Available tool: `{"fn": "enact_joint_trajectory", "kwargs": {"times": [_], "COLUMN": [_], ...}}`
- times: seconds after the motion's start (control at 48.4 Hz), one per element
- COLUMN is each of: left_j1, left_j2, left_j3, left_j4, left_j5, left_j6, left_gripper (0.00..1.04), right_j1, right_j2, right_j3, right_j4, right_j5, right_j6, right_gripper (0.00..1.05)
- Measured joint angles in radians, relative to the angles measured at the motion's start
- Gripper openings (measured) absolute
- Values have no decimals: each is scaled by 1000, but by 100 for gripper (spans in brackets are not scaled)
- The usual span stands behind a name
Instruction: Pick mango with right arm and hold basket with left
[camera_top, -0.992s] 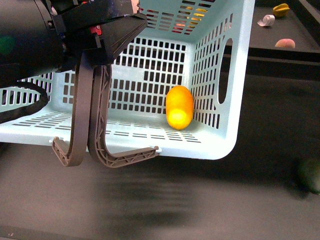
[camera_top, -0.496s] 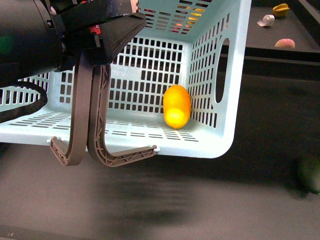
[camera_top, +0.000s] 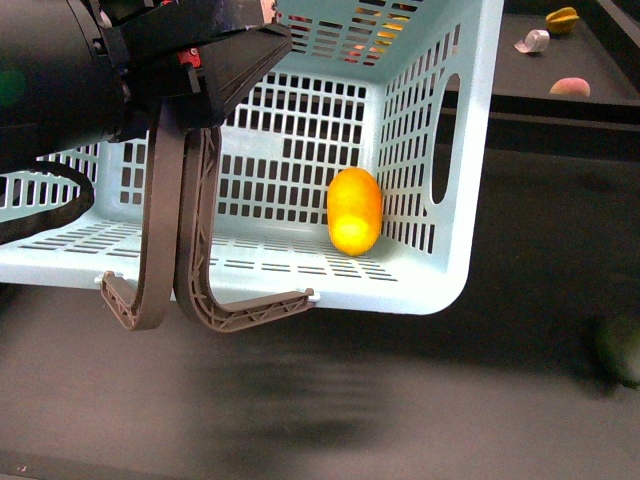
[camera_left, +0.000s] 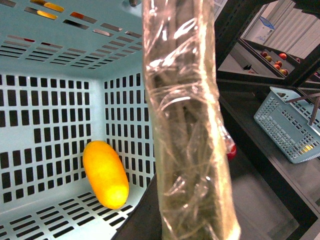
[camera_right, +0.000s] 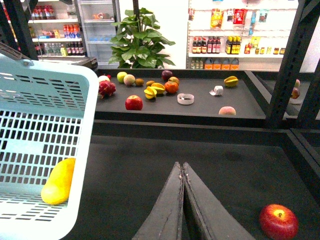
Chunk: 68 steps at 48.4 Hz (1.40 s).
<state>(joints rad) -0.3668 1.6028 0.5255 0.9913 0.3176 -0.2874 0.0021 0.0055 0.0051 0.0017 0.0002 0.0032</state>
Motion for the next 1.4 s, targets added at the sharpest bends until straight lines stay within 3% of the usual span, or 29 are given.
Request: {"fn": "enact_joint_trajectory", "kwargs": {"times": [0.434,0.599,0.682,1.012,1.136,1.219,1.405], "left_j1": [0,0,0,0,0,-16,10], "left_j2": [0,0,0,0,0,49,85], "left_j3": [0,0,0,0,0,-3,125], "left_j4": [0,0,0,0,1,124,79], "left_j5": [0,0,0,0,-3,-151,-341], "left_j6": [-1,-1,-1,-1,2,45,-47], "left_gripper": [9,9,9,9,9,9,9], "right_j1": [0,0,0,0,0,0,0], "right_j2": [0,0,0,0,0,0,-1], "right_j3": [0,0,0,0,0,0,0], "right_j4": [0,0,0,0,0,0,0], "right_j5": [0,0,0,0,0,0,-2], "right_j6": [0,-2,-1,-1,-1,-1,-1], "right_gripper": [2,25,44,95,96,97,97]}}
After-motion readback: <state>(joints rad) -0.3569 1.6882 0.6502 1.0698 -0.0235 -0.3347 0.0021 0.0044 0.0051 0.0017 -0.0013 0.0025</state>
